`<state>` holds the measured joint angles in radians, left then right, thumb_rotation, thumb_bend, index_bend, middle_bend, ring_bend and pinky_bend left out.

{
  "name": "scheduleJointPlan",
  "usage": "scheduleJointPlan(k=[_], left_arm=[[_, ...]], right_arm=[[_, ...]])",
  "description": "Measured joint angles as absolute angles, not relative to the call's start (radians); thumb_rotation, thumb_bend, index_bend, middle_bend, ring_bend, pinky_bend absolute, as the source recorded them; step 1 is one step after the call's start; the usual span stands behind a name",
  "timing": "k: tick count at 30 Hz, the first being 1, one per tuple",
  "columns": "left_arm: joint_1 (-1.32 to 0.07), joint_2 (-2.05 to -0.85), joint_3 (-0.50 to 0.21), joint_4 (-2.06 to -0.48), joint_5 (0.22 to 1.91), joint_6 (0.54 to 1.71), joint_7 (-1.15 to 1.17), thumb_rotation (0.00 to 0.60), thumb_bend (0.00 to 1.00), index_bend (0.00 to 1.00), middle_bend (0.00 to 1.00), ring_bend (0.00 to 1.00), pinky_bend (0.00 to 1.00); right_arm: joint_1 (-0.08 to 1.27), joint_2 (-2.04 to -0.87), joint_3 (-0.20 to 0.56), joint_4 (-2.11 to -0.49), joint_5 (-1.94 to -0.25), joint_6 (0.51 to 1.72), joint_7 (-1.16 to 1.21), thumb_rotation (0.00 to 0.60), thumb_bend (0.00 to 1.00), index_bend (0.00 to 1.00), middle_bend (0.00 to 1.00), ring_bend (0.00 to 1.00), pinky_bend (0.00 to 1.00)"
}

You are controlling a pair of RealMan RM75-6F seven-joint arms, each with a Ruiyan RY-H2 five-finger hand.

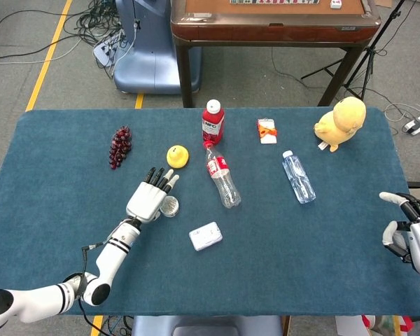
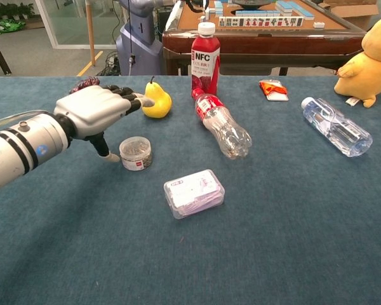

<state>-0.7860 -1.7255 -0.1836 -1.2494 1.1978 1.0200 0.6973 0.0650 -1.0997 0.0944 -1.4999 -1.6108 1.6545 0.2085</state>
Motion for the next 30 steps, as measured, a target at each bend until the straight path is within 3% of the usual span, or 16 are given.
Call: scheduleJointPlan(k=[30], left_arm=[[-0.918,-1.885,-0.229,-1.09,1.172,1.008,0.787,0.6,0.0,0.0,0.0,0.0,0.06]], right_arm=[[0.061,-1.087,0.094,-1.504,-1.616,1.663,0.24,0.6,0.15,0.35,0.29,0.19,0.28]])
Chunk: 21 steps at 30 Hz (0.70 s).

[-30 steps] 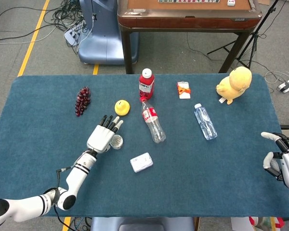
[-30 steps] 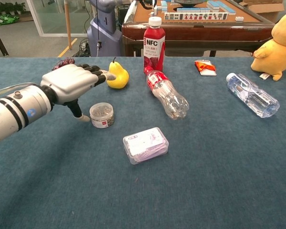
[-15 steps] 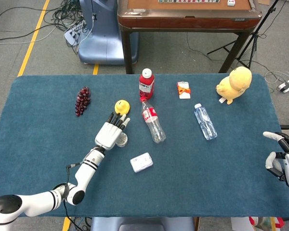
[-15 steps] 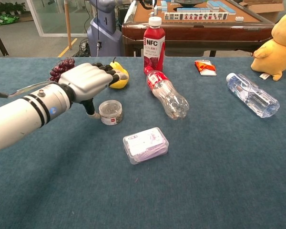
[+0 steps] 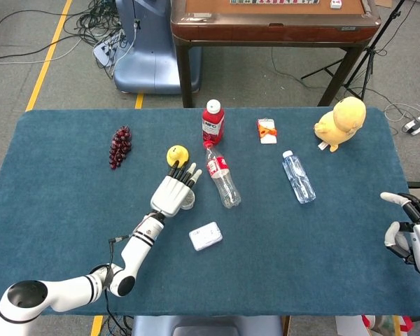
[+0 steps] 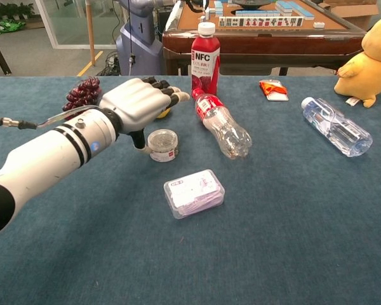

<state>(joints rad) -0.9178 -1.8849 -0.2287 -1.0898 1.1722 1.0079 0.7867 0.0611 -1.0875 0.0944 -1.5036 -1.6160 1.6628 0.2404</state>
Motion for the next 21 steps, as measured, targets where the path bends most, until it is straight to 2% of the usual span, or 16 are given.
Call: scheduleJointPlan(k=[5,11,17,21], left_arm=[[-0.923,-1.897,-0.224,-1.085,1.18,1.025,0.801,0.6,0.0,0.0,0.0,0.0,0.06],[-0.881,-1.838,-0.211,-1.192,1.187,1.092,0.832,0.6,0.0,0.0,0.0,0.0,0.06],[-0.795,-1.705,-0.189,-1.406,1.173,1.191,0.886,0.6,0.0,0.0,0.0,0.0,0.06],[-0.706,-1.558,-0.159,-1.592,1.163,1.27,0.898,0.6,0.0,0.0,0.0,0.0,0.06]], right_arm=[[0.061,-1.085,0.097,-1.503,-1.612,1.662,0.248,0.6,0.15,0.35,0.29,0.19,0.28],[0.062,-1.083,0.096,-1.505,-1.612,1.658,0.246,0.6,0.15,0.35,0.29,0.19,0.28],[0.065,-1.088,0.089,-1.509,-1.619,1.649,0.22,0.6,0.15,0.35,0.29,0.19,0.28],[0.068,-1.092,0.089,-1.509,-1.617,1.642,0.194,0.6,0.15,0.36,0.29,0.19,0.28]])
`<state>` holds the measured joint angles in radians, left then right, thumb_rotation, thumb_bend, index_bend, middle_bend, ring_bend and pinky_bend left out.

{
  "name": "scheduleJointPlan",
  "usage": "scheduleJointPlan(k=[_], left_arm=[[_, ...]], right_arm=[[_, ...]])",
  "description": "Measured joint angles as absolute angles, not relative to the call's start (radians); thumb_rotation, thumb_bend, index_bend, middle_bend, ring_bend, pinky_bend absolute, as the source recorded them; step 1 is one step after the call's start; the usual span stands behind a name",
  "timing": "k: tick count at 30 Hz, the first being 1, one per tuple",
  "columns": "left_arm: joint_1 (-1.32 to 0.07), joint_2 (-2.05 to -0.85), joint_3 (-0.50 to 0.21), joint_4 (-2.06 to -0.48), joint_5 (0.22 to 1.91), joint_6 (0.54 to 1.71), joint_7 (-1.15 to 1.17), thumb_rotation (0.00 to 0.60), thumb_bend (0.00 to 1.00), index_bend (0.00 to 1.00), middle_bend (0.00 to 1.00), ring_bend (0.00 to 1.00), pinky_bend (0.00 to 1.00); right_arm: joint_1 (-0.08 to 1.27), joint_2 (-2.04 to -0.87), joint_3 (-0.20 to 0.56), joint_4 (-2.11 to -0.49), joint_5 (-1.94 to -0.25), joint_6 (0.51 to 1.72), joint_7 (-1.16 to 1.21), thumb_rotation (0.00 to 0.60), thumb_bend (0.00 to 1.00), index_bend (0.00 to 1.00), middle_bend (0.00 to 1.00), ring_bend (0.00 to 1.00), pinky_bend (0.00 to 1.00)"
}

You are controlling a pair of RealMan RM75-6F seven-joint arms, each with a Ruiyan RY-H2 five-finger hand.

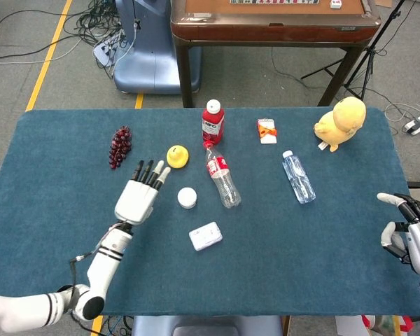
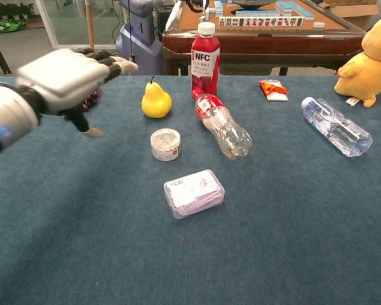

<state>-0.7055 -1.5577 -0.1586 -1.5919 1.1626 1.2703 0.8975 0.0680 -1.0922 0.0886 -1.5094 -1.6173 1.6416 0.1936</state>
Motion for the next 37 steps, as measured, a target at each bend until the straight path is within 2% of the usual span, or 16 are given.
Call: scheduleJointPlan(k=[6,13,22,28,37], left_arm=[[-0.532,-1.315,-0.083,-1.763,1.176,1.394,0.816,0.6,0.0,0.0,0.0,0.0,0.06],[-0.35,-1.157,0.027,-1.857,1.194,1.496,0.67,0.6,0.0,0.01,0.0,0.0,0.06],[-0.188,-1.128,0.103,-1.864,1.28,1.628,0.569,0.6,0.0,0.01,0.0,0.0,0.06],[-0.135,-1.113,0.108,-1.855,1.299,1.649,0.504,0.6,0.0,0.01,0.0,0.0,0.06],[-0.118,-1.142,0.072,-1.801,1.331,1.638,0.527,0.6,0.0,0.01,0.0,0.0,0.06]], right_arm=[[0.076,-1.101,0.091,-1.51,-1.598,1.613,0.138,0.6,0.15,0.36,0.3,0.19,0.28],[0.087,-1.119,0.089,-1.507,-1.59,1.585,0.089,0.6,0.15,0.36,0.3,0.19,0.28],[0.091,-1.107,0.083,-1.531,-1.572,1.557,0.019,0.6,0.14,0.38,0.31,0.19,0.28],[0.083,-1.09,0.087,-1.554,-1.559,1.565,0.001,0.6,0.14,0.38,0.31,0.19,0.28],[0.077,-1.076,0.106,-1.57,-1.505,1.554,-0.011,0.6,0.13,0.38,0.31,0.19,0.28]])
